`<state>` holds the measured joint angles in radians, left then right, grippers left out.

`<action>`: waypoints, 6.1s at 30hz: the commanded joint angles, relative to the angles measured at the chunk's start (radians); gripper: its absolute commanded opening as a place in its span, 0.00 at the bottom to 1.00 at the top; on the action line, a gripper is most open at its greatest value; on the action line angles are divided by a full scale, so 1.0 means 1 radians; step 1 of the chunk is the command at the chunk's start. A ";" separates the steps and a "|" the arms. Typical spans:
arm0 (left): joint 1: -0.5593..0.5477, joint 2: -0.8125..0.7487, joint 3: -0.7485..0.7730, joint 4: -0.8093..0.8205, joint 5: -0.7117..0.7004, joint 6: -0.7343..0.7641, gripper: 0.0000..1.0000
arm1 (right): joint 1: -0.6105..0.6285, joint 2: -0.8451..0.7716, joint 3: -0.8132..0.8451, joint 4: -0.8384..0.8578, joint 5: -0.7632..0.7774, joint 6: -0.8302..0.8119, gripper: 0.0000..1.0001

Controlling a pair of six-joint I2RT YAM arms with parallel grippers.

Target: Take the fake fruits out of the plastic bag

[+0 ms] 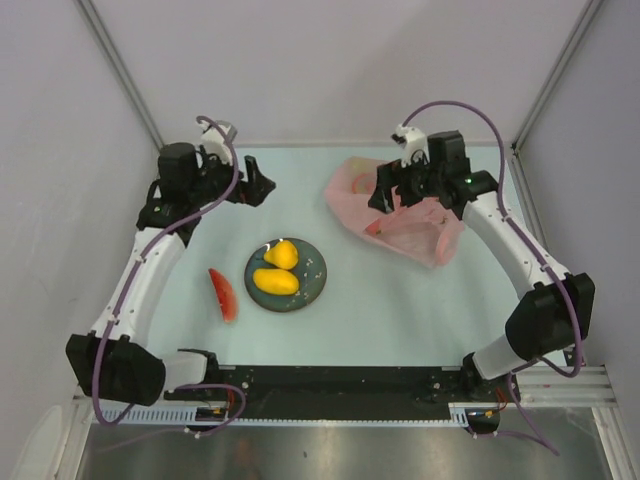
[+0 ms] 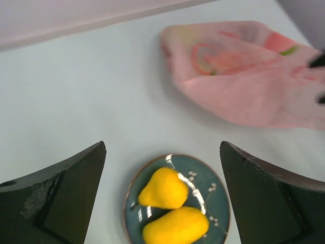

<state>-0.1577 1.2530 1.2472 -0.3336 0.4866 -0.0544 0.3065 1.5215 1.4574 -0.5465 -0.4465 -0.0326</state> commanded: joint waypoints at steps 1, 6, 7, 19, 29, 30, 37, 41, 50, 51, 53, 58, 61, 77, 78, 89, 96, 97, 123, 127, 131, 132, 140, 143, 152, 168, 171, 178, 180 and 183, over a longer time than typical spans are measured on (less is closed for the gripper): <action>0.191 -0.053 -0.073 -0.198 -0.259 -0.091 1.00 | 0.081 -0.070 -0.051 -0.012 0.032 -0.099 0.95; 0.377 -0.044 -0.089 -0.508 -0.307 -0.102 0.96 | 0.089 -0.077 -0.065 0.014 0.020 -0.039 0.95; 0.374 -0.037 -0.106 -0.568 -0.263 -0.087 0.94 | 0.091 -0.072 -0.066 0.013 0.020 -0.043 0.95; 0.267 -0.061 -0.397 -0.582 -0.286 -0.101 0.90 | 0.086 -0.050 -0.068 -0.013 0.008 -0.052 0.95; 0.259 0.149 -0.324 -0.545 -0.223 -0.075 0.40 | 0.069 -0.058 -0.097 0.008 0.015 -0.033 0.95; 0.256 0.158 -0.313 -0.542 -0.238 -0.068 0.37 | 0.068 -0.058 -0.098 0.010 0.019 -0.035 0.96; 0.250 0.166 -0.182 -0.585 -0.131 -0.027 0.00 | 0.039 -0.053 -0.100 0.011 0.026 -0.027 0.95; 0.125 0.128 -0.089 -0.613 0.065 -0.005 0.00 | 0.006 -0.052 -0.100 0.014 0.028 -0.012 0.95; -0.255 0.259 0.101 -0.524 0.224 0.013 0.00 | -0.046 -0.060 -0.101 0.005 0.042 -0.015 0.95; -0.255 0.313 0.136 -0.512 0.224 -0.007 0.00 | -0.050 -0.063 -0.101 0.000 0.042 -0.015 0.95; -0.256 0.365 0.167 -0.504 0.225 -0.013 0.00 | -0.060 -0.067 -0.103 -0.004 0.043 -0.018 0.95; -0.259 0.470 0.202 -0.492 0.167 -0.041 0.00 | -0.081 -0.084 -0.115 -0.007 0.045 -0.020 0.95; -0.278 0.487 0.205 -0.479 0.068 -0.076 0.00 | -0.096 -0.087 -0.123 -0.003 0.045 -0.016 0.95; -0.344 0.559 0.281 -0.478 -0.354 -0.370 0.00 | -0.116 -0.043 -0.131 -0.010 0.034 -0.001 0.95; -0.358 0.571 0.285 -0.484 -0.382 -0.386 0.00 | -0.116 -0.041 -0.132 -0.012 0.034 -0.001 0.95; -0.419 0.565 0.310 -0.594 -0.706 -0.552 0.00 | -0.118 -0.023 -0.132 -0.007 0.035 -0.007 0.95; -0.422 0.589 0.282 -0.553 -0.645 -0.541 0.09 | -0.118 -0.023 -0.132 -0.003 0.028 -0.003 0.96; -0.422 0.592 0.284 -0.545 -0.611 -0.527 0.17 | -0.118 -0.026 -0.132 -0.007 0.028 -0.006 0.95; -0.506 0.577 0.641 -0.215 -0.079 0.679 1.00 | -0.401 -0.187 -0.247 -0.050 -0.072 0.210 0.89; -0.534 0.692 0.805 -0.274 -0.053 0.833 1.00 | -0.409 -0.175 -0.249 -0.018 -0.104 0.220 0.89; -0.548 0.733 0.799 -0.251 0.027 0.843 1.00 | -0.431 -0.190 -0.244 0.010 -0.118 0.246 0.87; -0.552 0.741 0.796 -0.236 0.024 0.832 1.00 | -0.432 -0.196 -0.241 0.011 -0.116 0.250 0.87; -0.629 0.810 0.626 0.049 -0.140 0.804 1.00 | -0.429 -0.199 -0.233 0.016 -0.175 0.257 0.85; -0.635 0.851 0.613 0.093 -0.213 0.771 1.00 | -0.411 -0.172 -0.206 0.026 -0.210 0.257 0.84; -0.626 0.869 0.597 0.059 -0.405 0.654 0.61 | -0.282 -0.132 -0.189 0.031 -0.221 0.145 0.83; -0.553 0.637 0.673 -0.197 -0.436 0.151 0.00 | -0.121 0.017 -0.189 0.043 -0.078 0.028 0.57; -0.540 0.568 0.638 -0.168 -0.416 0.108 0.00 | -0.104 0.043 -0.189 0.042 -0.048 0.017 0.55; -0.513 0.444 0.597 -0.188 -0.338 0.088 0.00 | -0.145 0.114 -0.170 0.160 0.092 0.091 0.51; -0.507 0.386 0.542 -0.174 -0.316 0.094 0.00 | -0.174 0.147 -0.157 0.174 0.088 0.097 0.51; -0.508 0.343 0.470 -0.147 -0.333 0.110 0.00 | -0.196 0.184 -0.108 0.149 0.029 0.112 0.50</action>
<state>-0.6769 1.6756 1.7943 -0.5060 0.1356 0.0677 0.1490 1.6661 1.2629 -0.4355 -0.4137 0.0521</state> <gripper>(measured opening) 0.006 0.511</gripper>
